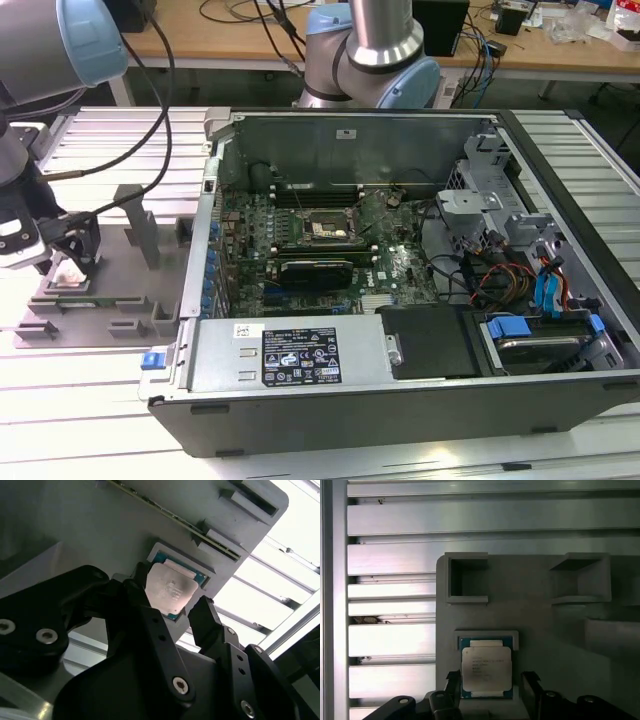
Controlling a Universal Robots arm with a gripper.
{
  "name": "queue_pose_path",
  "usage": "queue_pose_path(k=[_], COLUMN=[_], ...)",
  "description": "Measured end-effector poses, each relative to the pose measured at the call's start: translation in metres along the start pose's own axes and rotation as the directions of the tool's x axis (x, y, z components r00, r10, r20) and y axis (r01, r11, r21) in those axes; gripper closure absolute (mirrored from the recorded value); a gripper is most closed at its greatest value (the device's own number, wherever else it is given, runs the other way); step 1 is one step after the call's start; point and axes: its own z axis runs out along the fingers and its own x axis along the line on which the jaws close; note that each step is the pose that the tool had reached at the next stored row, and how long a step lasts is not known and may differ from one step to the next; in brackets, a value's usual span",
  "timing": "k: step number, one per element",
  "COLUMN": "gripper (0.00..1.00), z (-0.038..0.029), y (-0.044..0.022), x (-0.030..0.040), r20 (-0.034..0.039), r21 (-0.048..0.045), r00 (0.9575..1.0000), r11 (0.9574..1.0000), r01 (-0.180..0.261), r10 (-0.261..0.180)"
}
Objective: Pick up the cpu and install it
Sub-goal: 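Pick up the cpu and move it towards the insertion slot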
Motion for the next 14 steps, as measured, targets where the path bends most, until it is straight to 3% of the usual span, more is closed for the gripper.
queue_pose_path(k=[3,8,14], gripper=[0.40,0.40,0.40], z=[0.0048,0.0114,0.0151], y=[-0.0001,0.0071,0.0086], x=[0.0000,0.0002,0.0034], r20=[0.0000,-0.0001,-0.0009], r21=[-0.0003,-0.0009,-0.0009], r00=[1.0000,1.0000,0.9998], r11=[1.0000,1.0000,0.9998], r01=[0.000,0.000,0.021], r10=[0.000,0.000,-0.021])
